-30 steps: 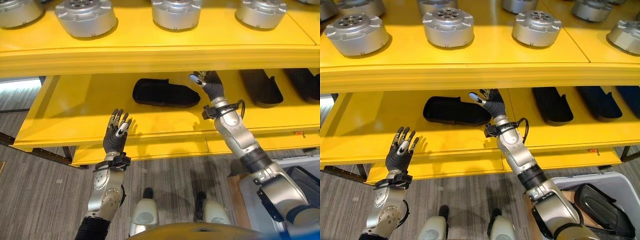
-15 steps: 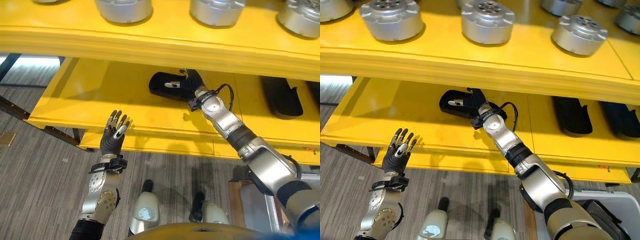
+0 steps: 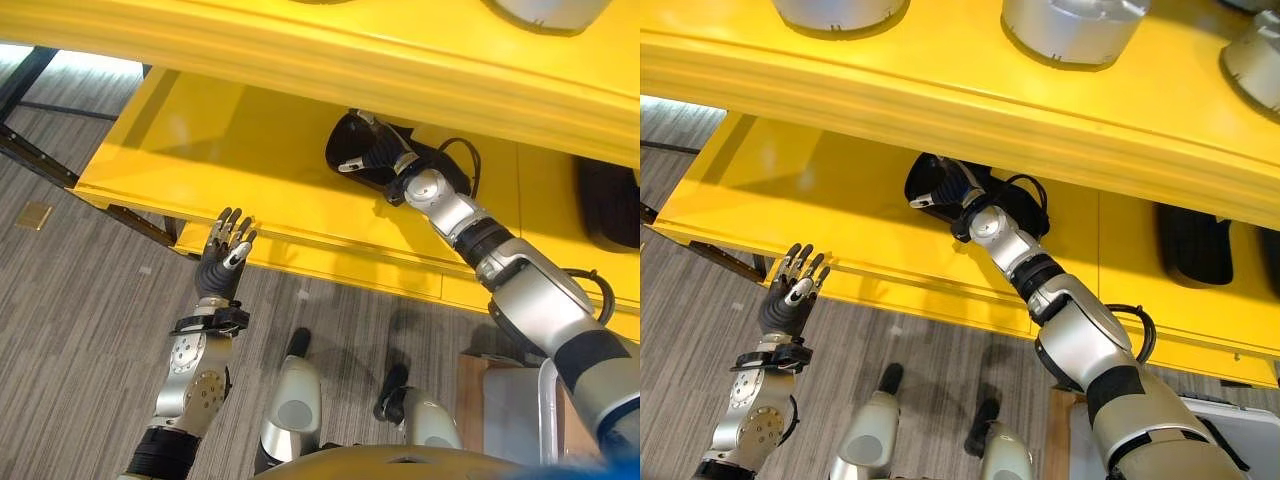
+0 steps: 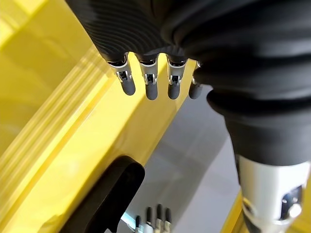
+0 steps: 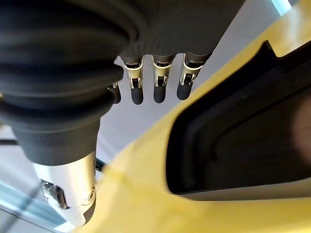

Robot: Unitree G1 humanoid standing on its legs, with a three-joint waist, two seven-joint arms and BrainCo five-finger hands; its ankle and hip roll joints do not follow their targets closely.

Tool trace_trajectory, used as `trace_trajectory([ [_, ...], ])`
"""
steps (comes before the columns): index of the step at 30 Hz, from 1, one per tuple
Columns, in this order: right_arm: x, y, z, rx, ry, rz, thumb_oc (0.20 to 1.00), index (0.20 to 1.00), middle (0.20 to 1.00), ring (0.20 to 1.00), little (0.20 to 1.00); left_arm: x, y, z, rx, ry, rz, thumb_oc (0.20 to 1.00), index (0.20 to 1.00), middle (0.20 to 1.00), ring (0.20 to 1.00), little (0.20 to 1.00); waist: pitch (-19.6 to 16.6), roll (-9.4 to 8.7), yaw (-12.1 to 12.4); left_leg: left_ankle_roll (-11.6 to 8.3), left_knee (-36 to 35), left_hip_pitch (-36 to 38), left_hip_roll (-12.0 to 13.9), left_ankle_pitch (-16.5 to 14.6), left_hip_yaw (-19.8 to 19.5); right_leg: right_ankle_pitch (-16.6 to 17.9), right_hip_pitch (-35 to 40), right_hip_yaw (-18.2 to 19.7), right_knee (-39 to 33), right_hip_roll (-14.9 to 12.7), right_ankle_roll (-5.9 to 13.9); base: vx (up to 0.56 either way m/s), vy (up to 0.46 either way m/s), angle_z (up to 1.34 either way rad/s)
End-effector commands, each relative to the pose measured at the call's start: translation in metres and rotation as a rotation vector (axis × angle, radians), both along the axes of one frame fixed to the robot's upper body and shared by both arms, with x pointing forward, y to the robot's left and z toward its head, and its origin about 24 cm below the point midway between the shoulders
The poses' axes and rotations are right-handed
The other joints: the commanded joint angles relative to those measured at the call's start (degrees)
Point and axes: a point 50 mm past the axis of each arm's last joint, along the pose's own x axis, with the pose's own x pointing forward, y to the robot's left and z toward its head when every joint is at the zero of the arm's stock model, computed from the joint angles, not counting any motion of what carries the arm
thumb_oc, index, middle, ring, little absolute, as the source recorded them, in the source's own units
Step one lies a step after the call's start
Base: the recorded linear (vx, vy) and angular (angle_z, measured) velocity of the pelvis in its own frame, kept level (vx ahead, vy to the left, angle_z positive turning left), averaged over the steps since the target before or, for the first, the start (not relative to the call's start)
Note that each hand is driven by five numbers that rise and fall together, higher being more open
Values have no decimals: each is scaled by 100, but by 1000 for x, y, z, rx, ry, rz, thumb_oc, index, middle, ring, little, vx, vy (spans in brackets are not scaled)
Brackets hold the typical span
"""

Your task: Move parts from the plastic box to the shelf.

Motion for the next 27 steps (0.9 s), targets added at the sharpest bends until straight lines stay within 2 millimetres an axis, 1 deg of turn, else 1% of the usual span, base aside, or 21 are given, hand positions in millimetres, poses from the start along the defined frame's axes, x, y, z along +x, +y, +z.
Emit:
trace_trajectory([
  [1, 4, -1, 49, -35, -160, 18, 1000, 1000, 1000, 1000, 1000, -4, 0, 32, 25, -164, -47, 1000, 1000, 1000, 1000, 1000, 5, -68, 81, 166, 1, 198, 100, -377, -195, 261, 317, 525, -172, -401, 414, -17, 4, 17],
  [3, 8, -11, 49, -53, -150, -29, 1000, 1000, 1000, 1000, 1000, -4, -1, 35, 27, -174, -54, 1000, 1000, 1000, 1000, 1000, 88, -40, 158, 169, 106, 76, 68, -390, -263, 232, 264, 477, -85, -425, 406, -24, 7, 7],
  [4, 8, -11, 49, -53, -151, -29, 1000, 1000, 1000, 1000, 1000, -3, -1, 35, 27, -175, -54, 1000, 1000, 1000, 1000, 1000, 85, -40, 155, 169, 114, 67, 66, -393, -266, 230, 257, 475, -80, -427, 406, -30, 15, 10],
  [5, 9, -17, 51, -88, -158, -49, 1000, 1000, 1000, 1000, 1000, -3, -2, 36, 26, -182, -54, 1000, 1000, 1000, 1000, 1000, 144, -17, 189, 169, 182, -10, 33, -401, -294, 215, 221, 454, -12, -450, 412, -20, 10, 14],
  [6, 10, -21, 50, -70, -149, -67, 1000, 1000, 1000, 1000, 1000, -2, -2, 37, 28, -186, -55, 1000, 1000, 1000, 1000, 1000, 172, -6, 212, 169, 209, -44, 23, -406, -320, 198, 203, 449, 17, -458, 410, -25, 18, 15],
  [7, 12, -27, 48, -66, -136, -91, 1000, 1000, 1000, 1000, 1000, -2, -2, 38, 27, -189, -55, 1000, 1000, 1000, 1000, 1000, 195, 16, 235, 168, 243, -85, 8, -409, -342, 185, 188, 423, 50, -472, 409, -18, 4, 12],
  [9, 14, -36, 50, -129, -144, -116, 1000, 1000, 1000, 1000, 1000, -1, -3, 40, 31, -199, -56, 1000, 1000, 1000, 1000, 1000, 282, 46, 295, 166, 326, -156, -10, -437, -400, 132, 175, 376, 126, -488, 403, -23, -1, 14],
  [12, 15, -55, 51, -153, -139, -171, 1000, 1000, 1000, 1000, 1000, 0, -3, 40, 27, -198, -50, 1000, 1000, 1000, 1000, 1000, 370, 79, 352, 167, 418, -273, -49, -438, -464, 112, 127, 327, 210, -531, 394, -12, 9, 22],
  [15, 15, -55, 51, -153, -139, -171, 1000, 1000, 1000, 1000, 1000, 0, -3, 40, 27, -198, -50, 1000, 1000, 1000, 1000, 1000, 369, 79, 352, 167, 422, -277, -50, -439, -465, 111, 124, 326, 212, -532, 395, -12, 5, 10],
  [16, 15, -65, 49, -248, -132, -177, 1000, 1000, 1000, 1000, 1000, 0, -4, 41, 21, -205, -45, 1000, 1000, 1000, 1000, 1000, 474, 71, 374, 170, 503, -396, -82, -438, -533, 67, 62, 291, 302, -546, 373, -29, 18, 6],
  [17, 15, -68, 46, -328, -127, -167, 1000, 1000, 1000, 1000, 1000, 0, -3, 40, 16, -202, -39, 1000, 1000, 1000, 1000, 1000, 503, 63, 374, 173, 522, -420, -95, -442, -555, 43, 48, 293, 340, -549, 363, -29, 19, 6],
  [18, 15, -68, 45, -337, -128, -163, 1000, 1000, 1000, 1000, 1000, 0, -3, 40, 14, -202, -38, 1000, 1000, 1000, 1000, 1000, 506, 60, 372, 173, 528, -428, -95, -443, -562, 33, 47, 287, 348, -551, 361, -10, 20, 5],
  [19, 14, -65, 43, -389, -127, -141, 1000, 1000, 1000, 1000, 1000, -1, -2, 41, 14, -203, -31, 1000, 1000, 1000, 1000, 1000, 521, 52, 364, 170, 545, -442, -91, -449, -564, 19, 32, 296, 380, -549, 356, 0, 0, 0],
  [20, 14, -65, 43, -389, -127, -141, 1000, 1000, 1000, 1000, 1000, -1, -2, 41, 14, -203, -31, 1000, 1000, 1000, 1000, 1000, 521, 52, 364, 170, 545, -442, -91, -449, -564, 19, 31, 296, 380, -549, 356, 0, 0, 0],
  [23, 9, -53, 38, -536, -147, -39, 1000, 1000, 1000, 1000, 1000, -1, -1, 42, 14, -213, -24, 1000, 1000, 1000, 1000, 1000, 560, -4, 357, 155, 575, -462, -82, -464, -580, -31, 6, 299, 442, -535, 337, 0, 0, 0],
  [24, 9, -53, 38, -536, -147, -39, 1000, 1000, 1000, 1000, 1000, -1, -1, 42, 13, -213, -24, 1000, 1000, 1000, 1000, 1000, 560, -2, 357, 155, 577, -463, -82, -464, -580, -31, 5, 299, 443, -536, 337, 0, 0, 0],
  [25, 5, -46, 37, -583, -155, 26, 1000, 1000, 1000, 1000, 1000, -1, 0, 43, 15, -217, -24, 1000, 1000, 1000, 1000, 1000, 575, -30, 360, 148, 574, -472, -75, -461, -598, -56, 8, 276, 448, -529, 327, 0, 0, 0],
  [27, 0, -41, 38, -693, -186, 84, 1000, 1000, 1000, 1000, 1000, -2, 1, 42, 19, -214, -25, 1000, 1000, 1000, 1000, 1000, 593, -64, 359, 143, 569, -477, -69, -460, -621, -73, 11, 258, 453, -523, 320, 0, 0, 0],
])
